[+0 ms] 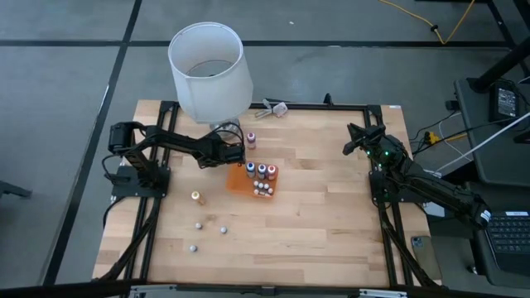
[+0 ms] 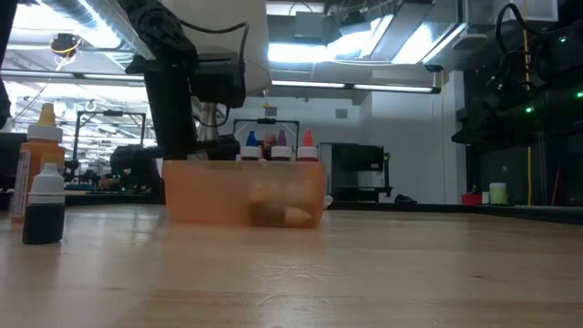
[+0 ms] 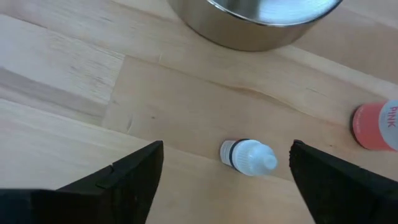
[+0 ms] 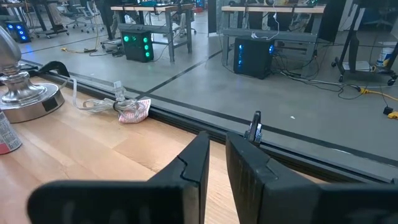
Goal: Pick & Place food coloring
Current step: Put the small red food coloring bottle into the orange bin
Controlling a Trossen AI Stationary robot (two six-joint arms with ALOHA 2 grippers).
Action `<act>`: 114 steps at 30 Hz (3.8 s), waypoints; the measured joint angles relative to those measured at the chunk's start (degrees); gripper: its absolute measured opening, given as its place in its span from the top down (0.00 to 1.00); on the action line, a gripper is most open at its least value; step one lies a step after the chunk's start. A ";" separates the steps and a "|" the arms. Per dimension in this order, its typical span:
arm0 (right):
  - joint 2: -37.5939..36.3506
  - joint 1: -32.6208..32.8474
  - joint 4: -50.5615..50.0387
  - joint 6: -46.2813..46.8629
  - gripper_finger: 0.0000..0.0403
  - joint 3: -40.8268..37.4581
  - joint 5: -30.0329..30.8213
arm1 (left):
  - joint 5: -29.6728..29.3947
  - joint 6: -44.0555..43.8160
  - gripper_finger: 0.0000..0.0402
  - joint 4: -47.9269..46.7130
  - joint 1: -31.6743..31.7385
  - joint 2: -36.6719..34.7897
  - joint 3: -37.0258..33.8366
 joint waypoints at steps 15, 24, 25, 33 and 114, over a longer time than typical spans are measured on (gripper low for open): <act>0.01 0.00 0.02 0.00 0.86 0.00 -0.02 | -0.40 0.47 0.54 -0.53 0.00 -0.02 0.00; 0.02 0.00 0.02 0.00 0.86 0.00 0.01 | 0.05 5.52 0.68 -0.64 -0.12 -0.04 0.00; 0.02 0.02 0.02 0.00 0.86 0.00 0.01 | 0.04 6.27 0.69 -0.64 -0.22 -0.04 0.00; 0.01 0.00 0.00 0.00 0.86 0.00 0.00 | -0.02 12.96 0.77 -0.64 -0.78 -0.20 0.02; 0.02 0.01 0.00 0.00 0.86 0.00 -0.01 | 9.89 64.37 0.82 -12.45 -15.85 5.22 22.45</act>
